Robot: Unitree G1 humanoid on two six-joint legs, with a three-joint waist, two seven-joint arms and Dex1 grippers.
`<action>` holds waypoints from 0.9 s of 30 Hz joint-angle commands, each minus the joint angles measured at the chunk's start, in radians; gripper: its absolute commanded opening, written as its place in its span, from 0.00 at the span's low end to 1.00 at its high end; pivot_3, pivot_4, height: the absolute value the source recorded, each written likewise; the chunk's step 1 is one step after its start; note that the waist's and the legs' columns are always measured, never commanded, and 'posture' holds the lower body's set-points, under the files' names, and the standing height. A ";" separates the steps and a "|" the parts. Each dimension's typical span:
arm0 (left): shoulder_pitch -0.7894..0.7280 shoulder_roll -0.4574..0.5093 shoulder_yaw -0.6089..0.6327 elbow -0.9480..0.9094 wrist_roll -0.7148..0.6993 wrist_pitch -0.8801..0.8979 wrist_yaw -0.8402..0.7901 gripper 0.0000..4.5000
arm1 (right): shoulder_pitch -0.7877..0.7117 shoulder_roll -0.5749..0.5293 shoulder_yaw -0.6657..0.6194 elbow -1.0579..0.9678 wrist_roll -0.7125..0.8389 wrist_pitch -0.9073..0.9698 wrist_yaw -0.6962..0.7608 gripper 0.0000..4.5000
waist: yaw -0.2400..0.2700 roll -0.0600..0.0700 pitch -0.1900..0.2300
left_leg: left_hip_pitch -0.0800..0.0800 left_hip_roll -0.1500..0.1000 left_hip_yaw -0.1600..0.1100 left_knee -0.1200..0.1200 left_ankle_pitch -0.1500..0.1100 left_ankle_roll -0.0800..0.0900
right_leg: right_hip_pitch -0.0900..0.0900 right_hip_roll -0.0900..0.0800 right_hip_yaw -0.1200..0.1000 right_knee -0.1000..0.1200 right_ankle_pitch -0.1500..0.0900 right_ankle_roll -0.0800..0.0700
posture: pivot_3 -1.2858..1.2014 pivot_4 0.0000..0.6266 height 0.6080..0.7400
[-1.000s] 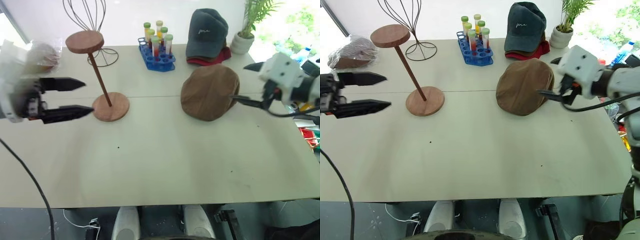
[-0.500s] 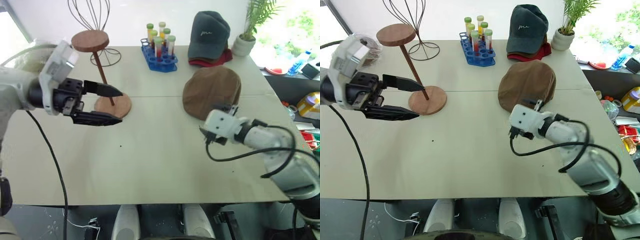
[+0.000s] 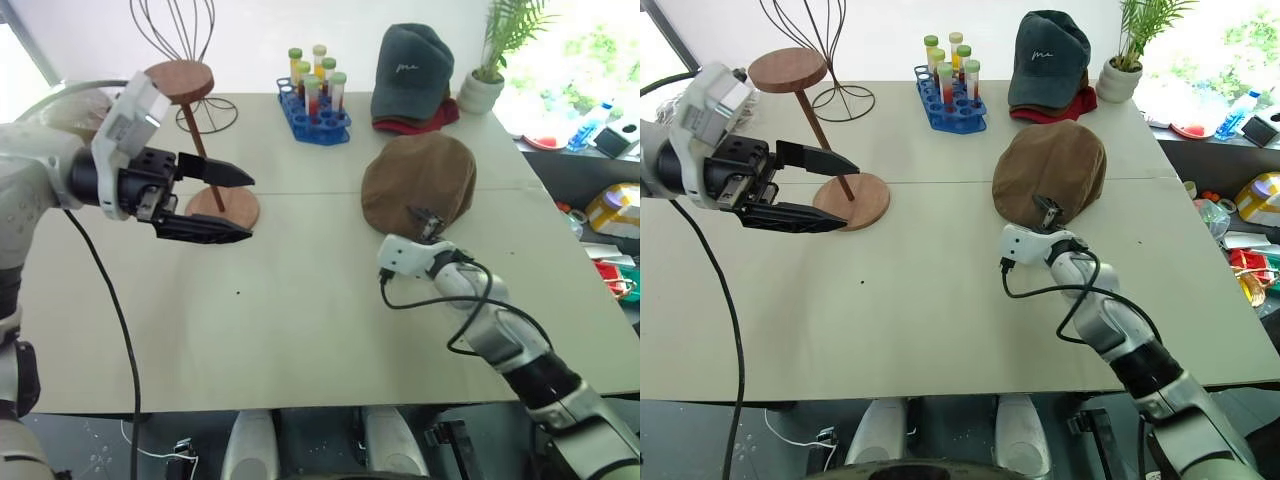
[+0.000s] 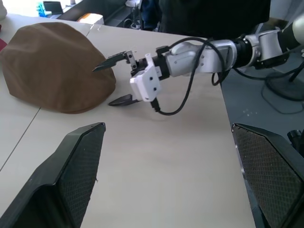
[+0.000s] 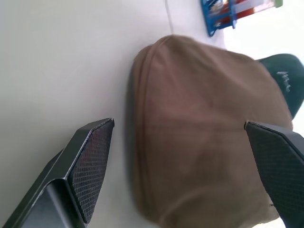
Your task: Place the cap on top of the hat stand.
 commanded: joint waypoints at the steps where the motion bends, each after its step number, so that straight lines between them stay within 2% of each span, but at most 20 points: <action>1: -0.003 0.001 0.032 -0.022 -0.002 -0.004 0.006 0.99 | -0.053 0.026 -0.005 0.171 -0.042 -0.039 -0.068 1.00 | 0.001 0.000 0.000 | 0.000 0.000 0.000 0.000 0.000 0.000 | 0.000 0.000 0.000 0.000 0.000 0.000 | 0.52 0.24 0.91; 4: 0.008 -0.009 0.046 -0.031 -0.009 -0.004 0.027 0.99 | -0.107 0.057 -0.007 0.308 -0.053 -0.077 -0.125 1.00 | 0.003 -0.002 -0.001 | 0.000 0.000 0.000 0.000 0.000 0.000 | 0.001 0.000 0.000 0.000 0.000 0.000 | 0.52 0.24 0.91; 9: 0.016 -0.014 0.058 -0.036 -0.014 -0.003 0.042 0.99 | -0.138 0.075 -0.015 0.397 -0.058 -0.110 -0.170 1.00 | 0.005 -0.004 -0.002 | 0.000 0.000 -0.001 0.001 0.000 0.000 | 0.002 0.000 0.000 0.000 0.000 0.000 | 0.52 0.24 0.91; 10: 0.019 -0.016 0.061 -0.038 -0.016 -0.002 0.047 1.00 | -0.138 0.076 -0.020 0.400 -0.055 -0.115 -0.174 0.95 | 0.005 -0.004 -0.002 | 0.000 0.000 -0.001 0.001 0.000 0.000 | 0.002 0.000 0.000 0.000 0.000 0.000 | 0.52 0.24 0.91; 12: 0.024 -0.018 0.067 -0.043 -0.020 -0.001 0.055 1.00 | -0.137 0.076 -0.024 0.399 -0.056 -0.122 -0.175 0.82 | 0.006 -0.004 -0.002 | 0.000 0.000 -0.001 0.001 0.000 0.000 | 0.002 0.000 0.000 0.000 0.000 0.000 | 0.52 0.24 0.91; 19: 0.039 -0.025 0.081 -0.052 -0.026 0.001 0.071 1.00 | -0.119 0.061 -0.036 0.374 -0.066 -0.124 -0.169 0.02 | 0.005 -0.004 -0.003 | 0.000 0.000 -0.001 0.000 0.000 0.000 | 0.001 0.000 0.000 0.000 0.000 0.000 | 0.52 0.24 0.91; 27: 0.061 -0.034 0.110 -0.066 -0.044 0.008 0.118 1.00 | -0.105 0.021 -0.089 0.310 -0.053 -0.127 -0.144 0.02 | 0.008 -0.004 -0.002 | 0.000 0.000 -0.001 0.000 0.000 0.000 | 0.001 0.000 0.000 0.000 0.000 0.000 | 0.52 0.24 0.91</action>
